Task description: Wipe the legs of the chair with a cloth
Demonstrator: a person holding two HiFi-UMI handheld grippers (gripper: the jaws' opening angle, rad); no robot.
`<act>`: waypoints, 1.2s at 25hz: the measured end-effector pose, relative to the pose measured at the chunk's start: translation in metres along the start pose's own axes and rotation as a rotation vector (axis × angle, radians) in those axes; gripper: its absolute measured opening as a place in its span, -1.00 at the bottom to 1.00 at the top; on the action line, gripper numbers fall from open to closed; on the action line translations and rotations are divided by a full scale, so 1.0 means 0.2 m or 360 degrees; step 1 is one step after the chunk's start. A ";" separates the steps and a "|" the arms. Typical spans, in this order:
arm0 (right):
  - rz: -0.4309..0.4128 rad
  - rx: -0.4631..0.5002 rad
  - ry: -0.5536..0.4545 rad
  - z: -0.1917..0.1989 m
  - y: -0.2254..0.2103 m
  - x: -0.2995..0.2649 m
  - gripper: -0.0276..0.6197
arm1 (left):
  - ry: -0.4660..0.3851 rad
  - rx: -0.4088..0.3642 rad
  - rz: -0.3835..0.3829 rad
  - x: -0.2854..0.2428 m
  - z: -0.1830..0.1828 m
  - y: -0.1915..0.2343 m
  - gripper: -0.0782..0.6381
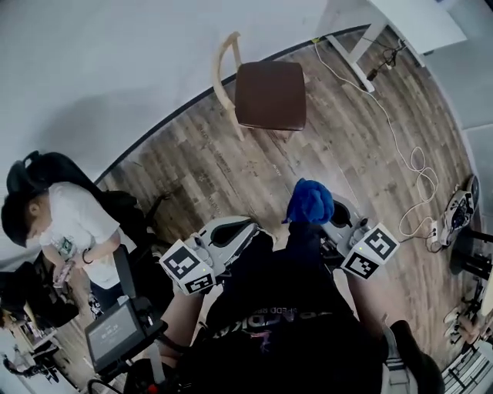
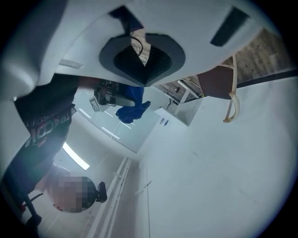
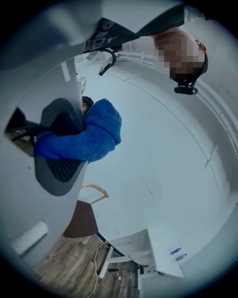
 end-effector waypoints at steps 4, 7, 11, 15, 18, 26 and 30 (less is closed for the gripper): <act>-0.0012 0.0009 -0.0015 0.09 0.17 0.08 -0.62 | -0.0012 0.0029 0.0035 0.04 0.05 -0.09 -0.79; -0.0036 0.0036 0.0019 0.13 0.24 0.13 -0.62 | -0.0038 0.0021 0.0014 0.07 0.07 -0.16 -0.79; -0.0109 0.0085 0.0075 0.15 0.26 0.21 -0.62 | -0.0100 0.0026 -0.0057 0.04 0.10 -0.28 -0.79; -0.0174 0.0167 0.0139 0.15 0.26 0.35 -0.62 | -0.0112 0.0062 -0.0088 -0.05 0.13 -0.45 -0.79; -0.0236 0.0190 0.0182 0.19 0.24 0.47 -0.62 | -0.0148 0.0086 -0.0117 -0.14 0.17 -0.59 -0.79; -0.0357 0.0255 0.0209 0.31 0.13 0.77 -0.62 | -0.0150 0.0095 -0.0205 -0.39 0.25 -0.88 -0.79; -0.0399 0.0264 0.0224 0.34 0.10 0.85 -0.62 | -0.0145 0.0091 -0.0215 -0.45 0.26 -0.95 -0.79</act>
Point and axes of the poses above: the fingertips, and each gripper's own axes: x backward along the fingers, y to its left, z out of its underside, the point moved 9 cm from there along x, backward along the fingers, and after that the axes turned 15 degrees about y, right-handed, at the moved point
